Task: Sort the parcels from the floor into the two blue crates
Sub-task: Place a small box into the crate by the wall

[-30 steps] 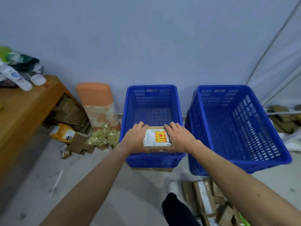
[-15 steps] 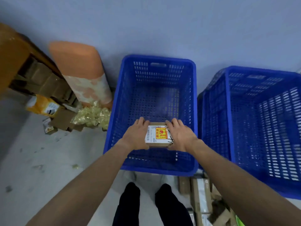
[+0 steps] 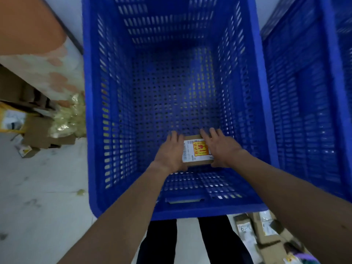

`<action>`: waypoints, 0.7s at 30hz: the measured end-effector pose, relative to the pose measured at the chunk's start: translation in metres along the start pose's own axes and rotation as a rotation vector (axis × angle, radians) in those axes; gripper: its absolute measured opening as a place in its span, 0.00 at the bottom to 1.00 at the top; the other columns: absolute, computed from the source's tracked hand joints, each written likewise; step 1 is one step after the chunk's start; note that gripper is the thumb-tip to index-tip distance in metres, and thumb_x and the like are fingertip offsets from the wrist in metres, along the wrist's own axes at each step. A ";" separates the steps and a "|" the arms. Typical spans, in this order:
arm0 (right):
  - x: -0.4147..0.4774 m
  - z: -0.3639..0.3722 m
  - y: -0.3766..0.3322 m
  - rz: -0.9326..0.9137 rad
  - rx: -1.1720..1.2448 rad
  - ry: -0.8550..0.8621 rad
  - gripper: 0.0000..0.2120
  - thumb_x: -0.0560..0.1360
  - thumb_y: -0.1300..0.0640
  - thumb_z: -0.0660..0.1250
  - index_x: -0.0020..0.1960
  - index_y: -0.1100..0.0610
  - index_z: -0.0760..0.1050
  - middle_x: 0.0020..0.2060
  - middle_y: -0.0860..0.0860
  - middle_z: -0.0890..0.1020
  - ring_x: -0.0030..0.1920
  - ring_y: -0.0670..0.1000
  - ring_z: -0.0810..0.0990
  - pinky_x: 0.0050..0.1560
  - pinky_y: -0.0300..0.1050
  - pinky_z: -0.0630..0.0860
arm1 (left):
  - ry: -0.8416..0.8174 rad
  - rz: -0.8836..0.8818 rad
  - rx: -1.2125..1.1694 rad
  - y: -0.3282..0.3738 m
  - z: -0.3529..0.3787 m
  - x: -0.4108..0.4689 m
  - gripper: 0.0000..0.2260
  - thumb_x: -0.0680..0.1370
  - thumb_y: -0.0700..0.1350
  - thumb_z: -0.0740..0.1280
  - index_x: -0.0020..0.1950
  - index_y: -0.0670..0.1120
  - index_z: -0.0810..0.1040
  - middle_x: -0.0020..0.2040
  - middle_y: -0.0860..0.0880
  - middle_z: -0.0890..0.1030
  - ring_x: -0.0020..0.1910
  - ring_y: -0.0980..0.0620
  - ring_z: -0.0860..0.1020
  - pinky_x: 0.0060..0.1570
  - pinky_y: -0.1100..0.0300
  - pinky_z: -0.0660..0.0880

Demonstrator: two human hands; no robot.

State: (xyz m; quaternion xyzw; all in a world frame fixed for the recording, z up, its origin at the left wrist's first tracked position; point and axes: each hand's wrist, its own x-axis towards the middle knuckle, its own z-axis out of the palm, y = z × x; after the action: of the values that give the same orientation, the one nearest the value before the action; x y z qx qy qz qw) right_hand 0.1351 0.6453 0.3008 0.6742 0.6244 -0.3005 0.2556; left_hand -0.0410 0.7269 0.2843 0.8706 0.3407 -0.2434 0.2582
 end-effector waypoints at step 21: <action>0.016 0.069 -0.006 0.039 0.046 -0.127 0.45 0.73 0.53 0.72 0.78 0.61 0.46 0.71 0.61 0.59 0.70 0.63 0.63 0.62 0.56 0.74 | -0.197 0.008 0.082 0.012 0.060 0.029 0.42 0.73 0.53 0.77 0.76 0.42 0.56 0.72 0.43 0.62 0.69 0.43 0.68 0.61 0.51 0.74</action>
State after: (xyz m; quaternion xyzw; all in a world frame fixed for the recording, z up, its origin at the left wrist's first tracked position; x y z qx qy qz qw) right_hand 0.1243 0.6077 0.2419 0.6717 0.5864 -0.3519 0.2847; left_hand -0.0281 0.6958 0.2250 0.8537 0.3001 -0.3404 0.2555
